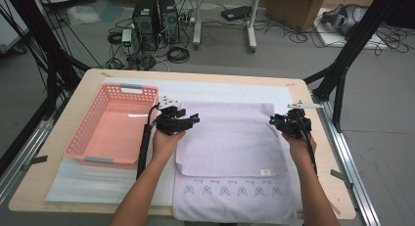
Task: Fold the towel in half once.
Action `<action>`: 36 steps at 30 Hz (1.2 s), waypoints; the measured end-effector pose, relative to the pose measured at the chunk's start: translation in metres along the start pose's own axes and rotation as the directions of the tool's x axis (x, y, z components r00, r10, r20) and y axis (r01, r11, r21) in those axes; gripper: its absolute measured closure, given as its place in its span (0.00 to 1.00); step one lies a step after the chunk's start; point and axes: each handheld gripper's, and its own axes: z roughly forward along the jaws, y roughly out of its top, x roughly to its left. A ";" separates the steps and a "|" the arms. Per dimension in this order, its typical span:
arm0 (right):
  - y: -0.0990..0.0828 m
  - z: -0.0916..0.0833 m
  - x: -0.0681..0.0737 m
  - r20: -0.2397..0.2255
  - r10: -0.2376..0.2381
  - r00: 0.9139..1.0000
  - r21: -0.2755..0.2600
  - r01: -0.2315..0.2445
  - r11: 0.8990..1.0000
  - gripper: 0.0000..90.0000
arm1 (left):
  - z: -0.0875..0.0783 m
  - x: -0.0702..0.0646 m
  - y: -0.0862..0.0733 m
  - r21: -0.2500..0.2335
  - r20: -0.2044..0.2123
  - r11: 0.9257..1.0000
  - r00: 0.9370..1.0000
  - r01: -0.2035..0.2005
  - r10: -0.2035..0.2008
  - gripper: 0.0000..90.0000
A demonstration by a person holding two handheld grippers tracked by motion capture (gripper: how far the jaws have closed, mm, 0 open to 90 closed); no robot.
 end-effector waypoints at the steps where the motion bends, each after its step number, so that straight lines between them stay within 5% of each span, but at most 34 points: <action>1: -0.003 -0.002 0.002 -0.008 -0.001 1.000 0.001 0.001 1.000 0.79 | -0.003 -0.003 -0.004 0.000 0.002 1.000 1.000 -0.015 0.015 0.47; 12: -0.054 -0.027 0.019 -0.051 -0.016 0.999 0.014 0.016 1.000 0.77 | -0.039 -0.018 -0.040 0.011 0.044 0.998 0.998 -0.056 0.055 0.51; 20: -0.093 -0.054 0.032 -0.022 -0.047 0.999 0.034 0.048 0.998 0.76 | -0.066 -0.025 -0.071 0.028 0.043 0.998 0.998 -0.049 0.048 0.50; 29: -0.122 -0.086 0.040 -0.037 -0.040 0.999 0.020 0.041 0.999 0.72 | -0.088 -0.032 -0.091 0.054 0.057 0.996 0.996 -0.066 0.063 0.54; 36: -0.131 -0.081 0.040 -0.032 -0.051 0.998 0.047 0.053 0.997 0.74 | -0.089 -0.038 -0.098 0.104 0.054 0.993 0.997 -0.063 0.058 0.59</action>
